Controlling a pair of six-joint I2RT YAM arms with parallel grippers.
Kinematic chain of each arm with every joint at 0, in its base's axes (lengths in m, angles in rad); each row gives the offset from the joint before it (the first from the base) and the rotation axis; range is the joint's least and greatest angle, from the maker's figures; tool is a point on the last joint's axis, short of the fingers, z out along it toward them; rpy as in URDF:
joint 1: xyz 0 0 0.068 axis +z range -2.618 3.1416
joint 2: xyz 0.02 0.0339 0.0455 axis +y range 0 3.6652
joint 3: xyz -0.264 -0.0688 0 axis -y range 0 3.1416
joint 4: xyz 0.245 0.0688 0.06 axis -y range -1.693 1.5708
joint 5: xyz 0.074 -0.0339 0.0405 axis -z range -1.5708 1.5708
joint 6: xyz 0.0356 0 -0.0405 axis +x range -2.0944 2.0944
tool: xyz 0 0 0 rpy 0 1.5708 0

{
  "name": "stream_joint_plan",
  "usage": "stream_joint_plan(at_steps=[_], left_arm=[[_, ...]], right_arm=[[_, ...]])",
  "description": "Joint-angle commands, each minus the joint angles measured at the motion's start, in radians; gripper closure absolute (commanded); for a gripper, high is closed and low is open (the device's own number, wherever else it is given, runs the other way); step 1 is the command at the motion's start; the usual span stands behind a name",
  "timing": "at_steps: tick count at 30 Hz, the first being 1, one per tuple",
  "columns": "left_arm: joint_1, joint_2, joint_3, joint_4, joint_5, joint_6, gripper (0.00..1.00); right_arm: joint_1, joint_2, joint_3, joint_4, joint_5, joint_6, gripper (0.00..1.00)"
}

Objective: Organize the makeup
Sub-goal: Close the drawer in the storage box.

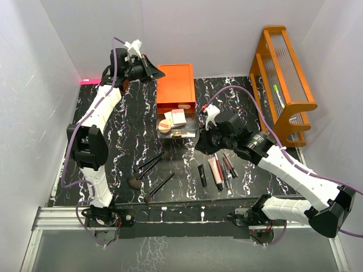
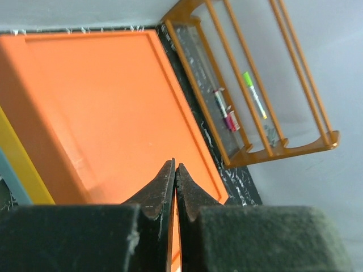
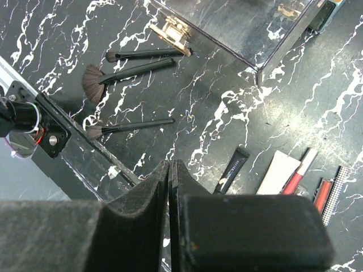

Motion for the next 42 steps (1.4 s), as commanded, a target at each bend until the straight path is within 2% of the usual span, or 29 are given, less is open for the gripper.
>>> stream_joint_plan(at_steps=[1, 12, 20, 35, 42], left_arm=[[-0.022, 0.023, 0.059, -0.151, -0.049, 0.081, 1.0], [-0.042, 0.03, 0.062, -0.264, -0.157, 0.181, 1.0], [-0.047, 0.024, 0.001, -0.24, -0.173, 0.184, 1.0], [-0.062, -0.016, -0.096, -0.208, -0.217, 0.184, 1.0], [-0.065, -0.027, -0.108, -0.213, -0.227, 0.193, 1.0]], right_arm=[[0.005, 0.006, 0.022, 0.02, 0.01, 0.005, 0.92], [0.009, 0.046, 0.032, 0.018, 0.061, 0.008, 0.92], [0.008, 0.138, 0.048, 0.085, 0.146, 0.018, 0.92], [0.004, 0.319, 0.2, 0.162, 0.364, 0.045, 0.92], [-0.023, 0.395, 0.266, 0.202, 0.41, 0.027, 0.92]])
